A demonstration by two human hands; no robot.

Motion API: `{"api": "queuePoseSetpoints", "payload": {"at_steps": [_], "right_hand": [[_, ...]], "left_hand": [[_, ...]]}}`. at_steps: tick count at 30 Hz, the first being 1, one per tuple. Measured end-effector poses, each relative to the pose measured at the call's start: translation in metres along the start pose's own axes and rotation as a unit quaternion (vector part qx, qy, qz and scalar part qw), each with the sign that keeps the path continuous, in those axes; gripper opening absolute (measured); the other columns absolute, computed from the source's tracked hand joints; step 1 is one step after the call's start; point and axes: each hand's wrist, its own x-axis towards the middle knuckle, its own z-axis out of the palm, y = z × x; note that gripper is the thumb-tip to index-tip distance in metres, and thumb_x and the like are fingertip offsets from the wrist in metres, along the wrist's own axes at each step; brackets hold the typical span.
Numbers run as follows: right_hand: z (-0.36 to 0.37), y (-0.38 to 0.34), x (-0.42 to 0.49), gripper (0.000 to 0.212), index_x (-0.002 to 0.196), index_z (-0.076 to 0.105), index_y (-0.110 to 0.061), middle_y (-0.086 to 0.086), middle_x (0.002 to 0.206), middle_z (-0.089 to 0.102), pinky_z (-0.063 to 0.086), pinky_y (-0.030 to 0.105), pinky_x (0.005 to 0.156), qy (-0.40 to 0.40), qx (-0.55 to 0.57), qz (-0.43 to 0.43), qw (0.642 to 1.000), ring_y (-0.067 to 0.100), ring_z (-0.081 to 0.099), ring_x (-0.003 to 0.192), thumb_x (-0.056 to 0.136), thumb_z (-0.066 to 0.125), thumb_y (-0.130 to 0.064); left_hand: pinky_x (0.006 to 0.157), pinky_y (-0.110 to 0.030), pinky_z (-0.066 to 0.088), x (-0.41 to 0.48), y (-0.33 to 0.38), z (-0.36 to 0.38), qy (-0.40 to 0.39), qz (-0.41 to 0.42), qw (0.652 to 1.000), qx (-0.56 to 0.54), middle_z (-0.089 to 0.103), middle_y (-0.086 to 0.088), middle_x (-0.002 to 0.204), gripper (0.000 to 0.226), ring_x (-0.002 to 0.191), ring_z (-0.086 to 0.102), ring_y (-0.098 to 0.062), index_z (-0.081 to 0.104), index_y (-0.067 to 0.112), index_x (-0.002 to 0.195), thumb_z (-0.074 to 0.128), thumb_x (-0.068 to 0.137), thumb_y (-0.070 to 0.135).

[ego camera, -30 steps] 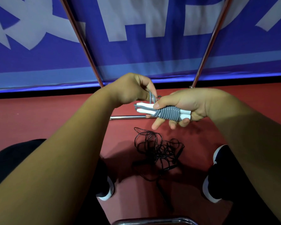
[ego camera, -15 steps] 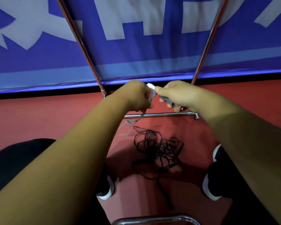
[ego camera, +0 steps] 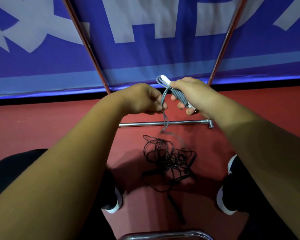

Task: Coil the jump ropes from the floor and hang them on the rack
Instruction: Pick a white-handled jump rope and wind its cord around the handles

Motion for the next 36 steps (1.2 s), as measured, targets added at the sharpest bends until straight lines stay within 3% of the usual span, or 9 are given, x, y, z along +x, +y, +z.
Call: {"api": "queuePoseSetpoints", "payload": {"at_steps": [2, 5, 9, 13, 19, 23, 27, 30, 36], "right_hand": [[-0.001, -0.002, 0.0, 0.027, 0.111, 0.067, -0.019, 0.002, 0.089, 0.076, 0.034, 0.023, 0.046, 0.004, 0.007, -0.004, 1.0, 0.021, 0.057, 0.063, 0.099, 0.063, -0.043], [-0.004, -0.003, 0.001, 0.033, 0.114, 0.069, -0.017, 0.001, 0.088, 0.077, 0.034, 0.024, 0.047, 0.018, 0.013, -0.009, 1.0, 0.02, 0.057, 0.06, 0.095, 0.062, -0.044], [-0.006, -0.003, -0.001, 0.035, 0.111, 0.07, -0.018, 0.003, 0.093, 0.078, 0.035, 0.025, 0.048, 0.031, 0.01, -0.009, 0.999, 0.02, 0.057, 0.058, 0.094, 0.06, -0.046], [0.0, 0.0, -0.003, 0.046, 0.106, 0.069, -0.019, -0.002, 0.086, 0.074, 0.033, 0.024, 0.047, 0.022, 0.004, -0.027, 0.999, 0.017, 0.054, 0.056, 0.093, 0.066, -0.063], [-0.007, -0.002, 0.0, 0.05, 0.11, 0.069, -0.015, 0.001, 0.093, 0.076, 0.035, 0.024, 0.045, 0.056, 0.017, -0.036, 0.998, 0.017, 0.058, 0.059, 0.096, 0.066, -0.062], [-0.008, -0.003, 0.001, 0.048, 0.112, 0.069, -0.011, 0.004, 0.092, 0.075, 0.029, 0.023, 0.048, 0.055, 0.066, 0.003, 0.996, 0.017, 0.053, 0.055, 0.094, 0.068, -0.055], [-0.012, -0.005, 0.003, 0.043, 0.105, 0.072, -0.012, 0.005, 0.088, 0.075, 0.025, 0.022, 0.049, 0.029, 0.138, 0.048, 0.989, 0.017, 0.051, 0.052, 0.089, 0.07, -0.051], [-0.016, -0.007, 0.004, 0.038, 0.101, 0.07, -0.016, 0.005, 0.084, 0.07, 0.023, 0.021, 0.046, -0.018, 0.15, 0.058, 0.987, 0.014, 0.048, 0.05, 0.09, 0.068, -0.052], [-0.02, -0.005, -0.001, 0.048, 0.104, 0.071, -0.02, 0.002, 0.084, 0.068, 0.022, 0.018, 0.047, -0.025, 0.148, 0.054, 0.987, 0.013, 0.048, 0.053, 0.083, 0.081, -0.062]], "left_hand": [[0.085, -0.028, 0.062, 0.0, 0.003, 0.0, 0.005, 0.007, 1.0, -0.028, 0.08, -0.008, 0.095, 0.007, 0.081, 0.073, -0.009, 0.078, 0.009, 0.099, 0.078, 0.093, 0.012], [0.072, -0.027, 0.055, 0.001, 0.011, 0.003, 0.073, 0.017, 0.992, 0.105, 0.075, 0.008, 0.076, 0.013, 0.067, 0.064, -0.004, 0.075, 0.018, 0.086, 0.081, 0.09, 0.028], [0.069, -0.037, 0.065, -0.001, 0.021, 0.015, 0.093, 0.014, 0.992, 0.09, 0.077, -0.002, 0.07, 0.004, 0.06, 0.075, -0.013, 0.066, 0.01, 0.089, 0.064, 0.092, 0.007], [0.053, -0.027, 0.061, 0.001, 0.022, 0.02, 0.13, 0.011, 0.989, 0.071, 0.074, -0.01, 0.071, 0.01, 0.05, 0.072, -0.012, 0.059, 0.009, 0.099, 0.057, 0.093, 0.002], [0.077, -0.053, 0.065, 0.003, 0.016, 0.009, 0.098, -0.013, 0.987, -0.127, 0.075, -0.029, 0.087, 0.019, 0.074, 0.079, -0.032, 0.066, -0.003, 0.103, 0.068, 0.101, 0.016], [0.076, -0.032, 0.057, 0.005, 0.01, 0.0, 0.151, 0.043, 0.988, 0.008, 0.071, -0.002, 0.076, 0.021, 0.067, 0.063, -0.018, 0.076, 0.013, 0.091, 0.079, 0.092, 0.034], [0.097, -0.042, 0.057, -0.004, 0.017, 0.003, 0.024, 0.084, 0.978, -0.191, 0.077, -0.018, 0.104, 0.014, 0.094, 0.072, -0.02, 0.069, 0.001, 0.103, 0.07, 0.099, 0.015], [0.1, -0.042, 0.058, -0.006, 0.017, 0.006, -0.061, 0.101, 0.953, -0.279, 0.076, -0.02, 0.106, 0.023, 0.099, 0.074, -0.026, 0.064, -0.005, 0.122, 0.062, 0.1, 0.0], [0.085, -0.04, 0.064, -0.004, 0.014, 0.0, -0.04, 0.035, 0.99, -0.134, 0.075, -0.018, 0.088, 0.023, 0.082, 0.075, -0.022, 0.074, 0.006, 0.114, 0.075, 0.091, 0.001]]}}
